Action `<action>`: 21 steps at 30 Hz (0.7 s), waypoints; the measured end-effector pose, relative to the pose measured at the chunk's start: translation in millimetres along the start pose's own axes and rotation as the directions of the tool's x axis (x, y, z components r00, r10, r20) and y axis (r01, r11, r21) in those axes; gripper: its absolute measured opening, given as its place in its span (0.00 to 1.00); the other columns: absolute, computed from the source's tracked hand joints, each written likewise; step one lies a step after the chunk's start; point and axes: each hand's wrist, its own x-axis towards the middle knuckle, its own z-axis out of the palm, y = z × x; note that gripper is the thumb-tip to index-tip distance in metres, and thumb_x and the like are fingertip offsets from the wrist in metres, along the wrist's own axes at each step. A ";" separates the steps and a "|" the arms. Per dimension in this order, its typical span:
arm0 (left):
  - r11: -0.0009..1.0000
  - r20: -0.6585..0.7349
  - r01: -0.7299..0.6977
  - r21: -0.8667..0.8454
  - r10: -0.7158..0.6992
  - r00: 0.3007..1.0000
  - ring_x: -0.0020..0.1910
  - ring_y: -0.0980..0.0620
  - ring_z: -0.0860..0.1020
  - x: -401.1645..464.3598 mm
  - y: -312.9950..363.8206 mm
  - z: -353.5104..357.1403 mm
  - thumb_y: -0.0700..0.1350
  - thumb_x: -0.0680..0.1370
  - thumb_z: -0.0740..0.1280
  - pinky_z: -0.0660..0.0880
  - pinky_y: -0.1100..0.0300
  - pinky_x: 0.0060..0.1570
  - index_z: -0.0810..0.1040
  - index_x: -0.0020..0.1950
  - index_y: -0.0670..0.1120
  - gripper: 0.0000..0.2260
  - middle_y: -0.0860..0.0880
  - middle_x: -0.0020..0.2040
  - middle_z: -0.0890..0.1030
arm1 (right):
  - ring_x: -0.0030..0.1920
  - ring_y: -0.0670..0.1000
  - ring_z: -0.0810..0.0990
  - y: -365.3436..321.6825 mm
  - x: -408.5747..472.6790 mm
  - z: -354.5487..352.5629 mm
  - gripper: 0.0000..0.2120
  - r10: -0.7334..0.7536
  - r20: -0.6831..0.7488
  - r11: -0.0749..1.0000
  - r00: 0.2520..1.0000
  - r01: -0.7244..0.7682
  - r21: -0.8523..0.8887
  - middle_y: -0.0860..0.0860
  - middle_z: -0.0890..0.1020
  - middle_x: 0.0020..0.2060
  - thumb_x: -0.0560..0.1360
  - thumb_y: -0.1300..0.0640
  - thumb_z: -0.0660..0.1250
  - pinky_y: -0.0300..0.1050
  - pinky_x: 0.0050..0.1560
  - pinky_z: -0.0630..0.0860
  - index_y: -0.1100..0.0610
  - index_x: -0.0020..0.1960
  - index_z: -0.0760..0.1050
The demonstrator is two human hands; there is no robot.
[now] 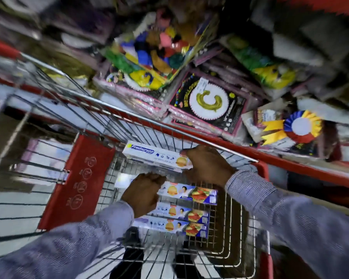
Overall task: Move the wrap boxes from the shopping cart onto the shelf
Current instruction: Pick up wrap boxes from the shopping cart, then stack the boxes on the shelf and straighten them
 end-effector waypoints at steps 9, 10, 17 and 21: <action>0.994 -0.300 -0.056 -0.098 0.025 0.954 0.56 0.47 0.80 -55.8 22.2 -248.8 0.47 0.63 0.70 0.76 0.60 0.54 0.74 0.64 0.53 0.28 0.48 0.59 0.83 | 0.38 0.48 0.76 -79.1 -57.3 -211.4 0.18 -0.141 -0.225 0.989 0.964 0.127 -0.076 0.53 0.82 0.37 0.70 0.44 0.72 0.42 0.36 0.68 0.53 0.55 0.80; 0.993 -0.328 -0.066 -0.100 0.029 0.944 0.58 0.47 0.80 -56.1 26.6 -278.2 0.48 0.65 0.67 0.78 0.58 0.54 0.73 0.65 0.55 0.28 0.49 0.60 0.82 | 0.35 0.49 0.75 -87.5 -64.8 -238.1 0.16 -0.163 -0.271 0.984 0.949 0.137 -0.113 0.52 0.81 0.33 0.70 0.45 0.71 0.42 0.33 0.67 0.55 0.52 0.81; 0.977 -0.448 -0.157 -0.145 0.077 0.891 0.64 0.52 0.76 -32.2 33.7 -403.5 0.52 0.66 0.63 0.74 0.58 0.62 0.72 0.67 0.58 0.28 0.53 0.65 0.78 | 0.45 0.58 0.78 -103.2 -97.1 -353.2 0.17 -0.157 -0.455 0.979 0.877 0.077 -0.188 0.59 0.81 0.44 0.74 0.47 0.68 0.55 0.47 0.77 0.60 0.54 0.78; 0.983 -0.453 -0.142 -0.118 0.074 0.888 0.63 0.53 0.75 -5.3 43.8 -448.1 0.43 0.70 0.70 0.67 0.69 0.60 0.75 0.66 0.51 0.24 0.53 0.63 0.78 | 0.61 0.59 0.73 -86.9 -94.0 -389.5 0.26 -0.121 -0.484 0.977 0.867 0.017 -0.213 0.59 0.75 0.60 0.75 0.49 0.68 0.50 0.61 0.72 0.60 0.69 0.70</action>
